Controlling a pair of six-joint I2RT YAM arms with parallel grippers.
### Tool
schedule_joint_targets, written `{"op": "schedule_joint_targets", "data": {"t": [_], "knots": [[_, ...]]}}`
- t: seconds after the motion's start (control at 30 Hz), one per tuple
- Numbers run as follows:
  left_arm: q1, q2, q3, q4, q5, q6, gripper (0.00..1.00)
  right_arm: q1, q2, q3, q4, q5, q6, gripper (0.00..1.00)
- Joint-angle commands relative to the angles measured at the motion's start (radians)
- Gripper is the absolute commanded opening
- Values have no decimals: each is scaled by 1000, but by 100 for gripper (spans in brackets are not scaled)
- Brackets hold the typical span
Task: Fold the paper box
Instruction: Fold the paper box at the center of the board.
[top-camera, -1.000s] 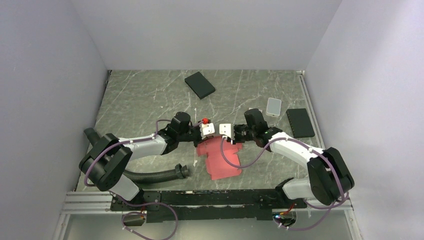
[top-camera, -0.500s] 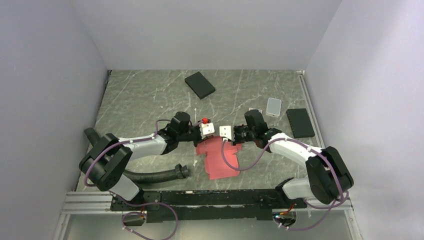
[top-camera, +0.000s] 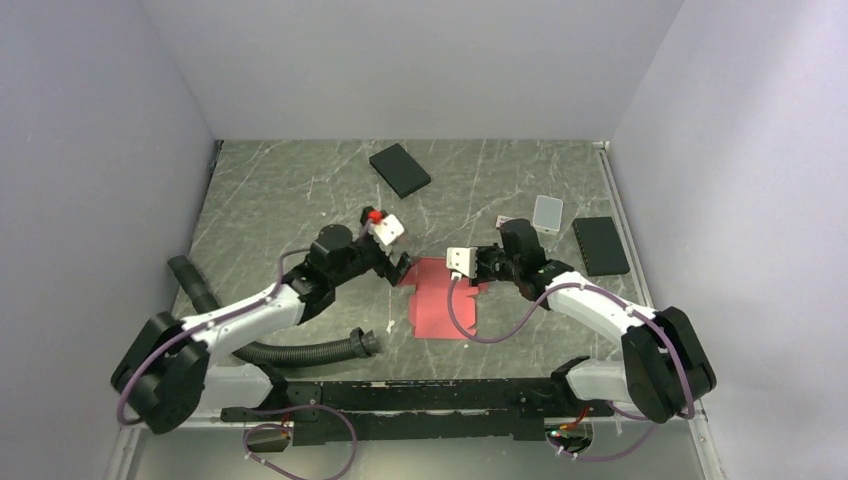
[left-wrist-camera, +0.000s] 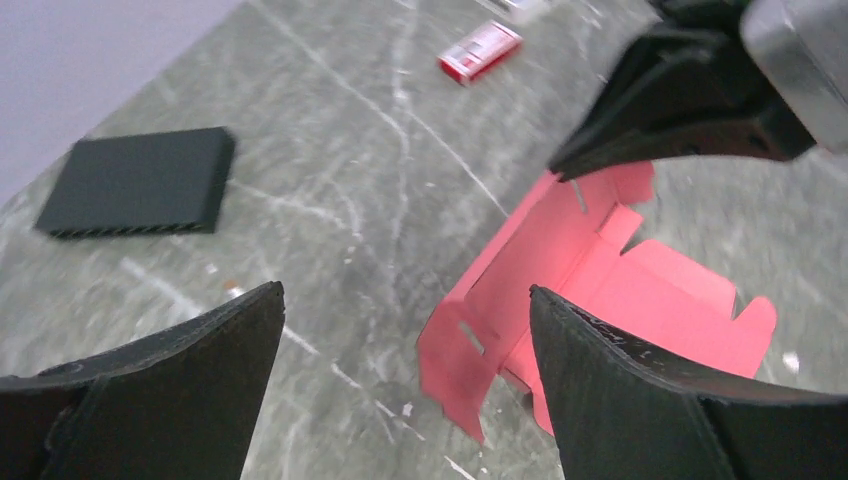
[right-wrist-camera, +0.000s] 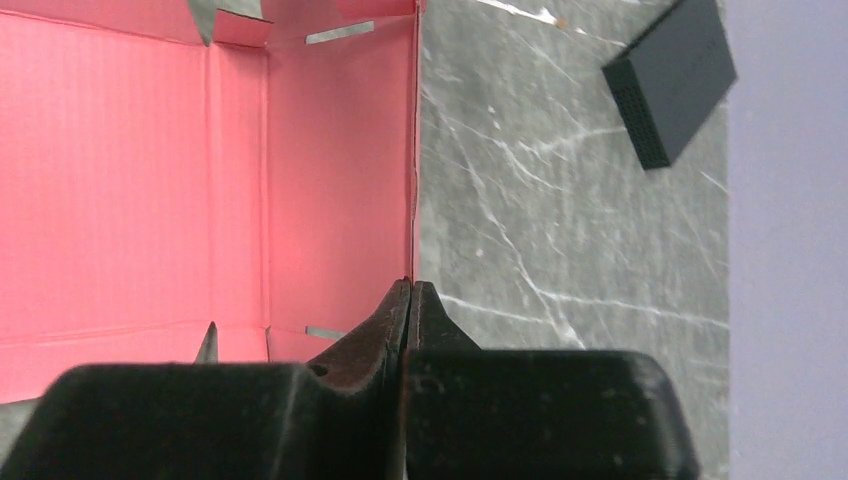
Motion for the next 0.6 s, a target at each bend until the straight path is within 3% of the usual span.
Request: {"op": "schedule_joint_targets", "data": {"t": [0.0,0.1,0.27,0.57], "knots": [[60,-103,47,-179,-205,-296,98,-29,-50,-12,64,41,-2,0],[137,-120,38,-276,-189,-435,98,-36,-44,-18,78,72,-7,0],[205,-178,-101,-210,-220,-560,98,-33,-37,-25,111,123,9,0],[245,-163,-157,-144,-189,-605,97,13,-16,-33,119,184,-22,0]]}}
